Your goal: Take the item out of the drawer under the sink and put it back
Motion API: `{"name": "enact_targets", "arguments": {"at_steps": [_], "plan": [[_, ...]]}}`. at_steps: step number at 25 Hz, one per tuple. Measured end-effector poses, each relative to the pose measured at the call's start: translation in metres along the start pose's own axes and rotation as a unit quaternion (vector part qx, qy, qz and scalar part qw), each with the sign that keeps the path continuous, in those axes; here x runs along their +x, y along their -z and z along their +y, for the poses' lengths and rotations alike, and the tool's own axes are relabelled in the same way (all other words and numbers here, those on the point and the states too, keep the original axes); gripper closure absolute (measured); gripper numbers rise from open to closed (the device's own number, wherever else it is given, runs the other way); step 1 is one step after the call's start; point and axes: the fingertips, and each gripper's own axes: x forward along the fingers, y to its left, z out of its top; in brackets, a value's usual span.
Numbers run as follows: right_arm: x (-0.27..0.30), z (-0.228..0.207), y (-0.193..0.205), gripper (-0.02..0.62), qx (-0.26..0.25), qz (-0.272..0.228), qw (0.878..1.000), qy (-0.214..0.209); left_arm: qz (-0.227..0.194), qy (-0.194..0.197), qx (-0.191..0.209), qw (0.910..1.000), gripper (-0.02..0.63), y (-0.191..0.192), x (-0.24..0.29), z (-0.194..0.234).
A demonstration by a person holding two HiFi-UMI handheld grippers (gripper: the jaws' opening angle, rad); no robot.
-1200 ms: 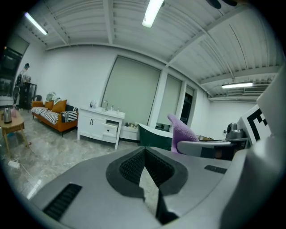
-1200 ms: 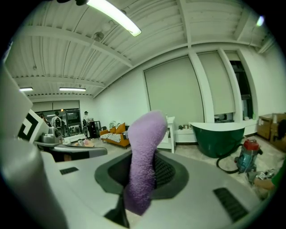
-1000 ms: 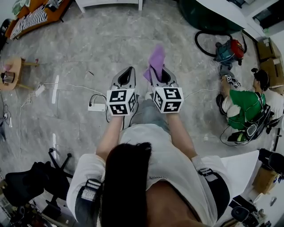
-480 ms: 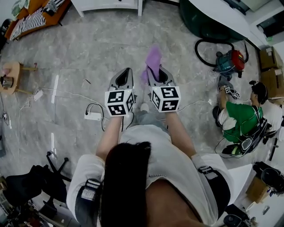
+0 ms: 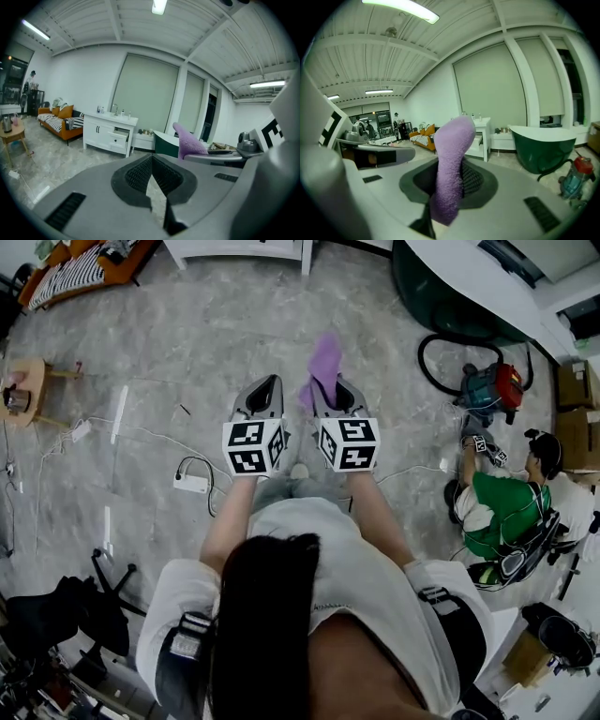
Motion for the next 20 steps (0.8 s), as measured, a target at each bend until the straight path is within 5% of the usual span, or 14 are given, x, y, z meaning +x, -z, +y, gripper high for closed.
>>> {"name": "enact_targets", "arguments": {"at_steps": [20], "plan": [[0.045,-0.01,-0.011,0.494,-0.004,0.01,1.0,-0.027,0.016,-0.005,-0.003,0.9999,0.603,-0.003,0.039,0.02]]}}
